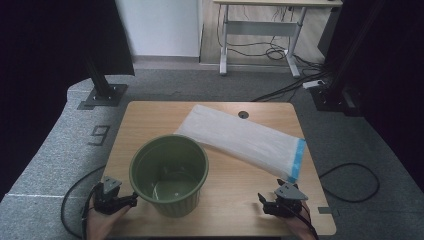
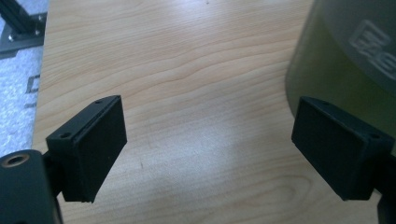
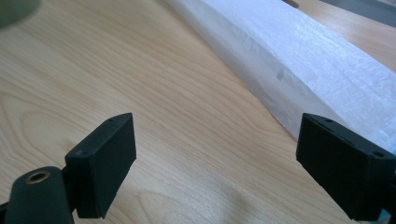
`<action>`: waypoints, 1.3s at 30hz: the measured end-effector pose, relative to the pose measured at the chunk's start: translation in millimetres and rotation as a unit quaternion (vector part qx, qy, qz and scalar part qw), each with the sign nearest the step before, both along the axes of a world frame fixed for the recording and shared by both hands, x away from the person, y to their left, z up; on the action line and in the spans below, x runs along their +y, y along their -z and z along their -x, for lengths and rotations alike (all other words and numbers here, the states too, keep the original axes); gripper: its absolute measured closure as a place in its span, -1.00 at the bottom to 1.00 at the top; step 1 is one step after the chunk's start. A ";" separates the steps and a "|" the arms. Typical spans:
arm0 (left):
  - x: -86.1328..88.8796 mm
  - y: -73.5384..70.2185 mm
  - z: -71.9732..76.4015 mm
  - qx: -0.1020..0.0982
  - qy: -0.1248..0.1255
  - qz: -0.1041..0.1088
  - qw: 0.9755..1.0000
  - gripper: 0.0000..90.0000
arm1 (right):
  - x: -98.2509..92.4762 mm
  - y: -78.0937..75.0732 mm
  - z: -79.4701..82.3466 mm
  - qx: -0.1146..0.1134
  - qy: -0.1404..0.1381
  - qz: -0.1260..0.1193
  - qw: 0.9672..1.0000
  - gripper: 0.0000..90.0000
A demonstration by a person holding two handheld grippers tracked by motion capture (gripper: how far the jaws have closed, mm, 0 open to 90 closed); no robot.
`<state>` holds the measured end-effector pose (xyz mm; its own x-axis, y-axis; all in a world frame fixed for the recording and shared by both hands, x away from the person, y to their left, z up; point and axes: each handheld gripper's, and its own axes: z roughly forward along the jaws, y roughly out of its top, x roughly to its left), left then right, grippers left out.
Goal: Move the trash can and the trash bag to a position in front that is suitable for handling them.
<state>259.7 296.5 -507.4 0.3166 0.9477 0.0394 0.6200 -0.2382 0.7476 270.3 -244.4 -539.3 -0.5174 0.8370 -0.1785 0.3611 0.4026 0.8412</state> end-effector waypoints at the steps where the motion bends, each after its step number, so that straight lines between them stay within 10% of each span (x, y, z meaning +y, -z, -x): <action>1: 0.7 0.0 1.1 -0.001 0.006 0.002 1.000 -0.78 | 0.0 1.4 0.3 0.001 0.003 0.007 1.000 -0.74; 11: -2.2 -0.6 5.4 0.002 0.064 0.016 0.998 -0.83 | -11.8 -1.7 2.5 -0.002 0.024 -0.015 1.000 -0.73; 18: 2.4 -3.5 15.3 -0.014 0.130 0.050 0.990 -0.80 | -18.7 -1.1 -2.3 0.010 0.030 -0.034 0.999 -0.73; 34: -49.8 -14.9 -6.8 -0.020 0.279 0.065 0.958 -0.82 | -29.1 2.0 13.3 0.016 0.042 -0.026 0.999 -0.71; 39: -71.3 -17.0 -19.2 -0.017 0.301 0.051 0.952 -0.82 | -31.6 1.4 18.3 0.014 0.047 -0.029 0.998 -0.71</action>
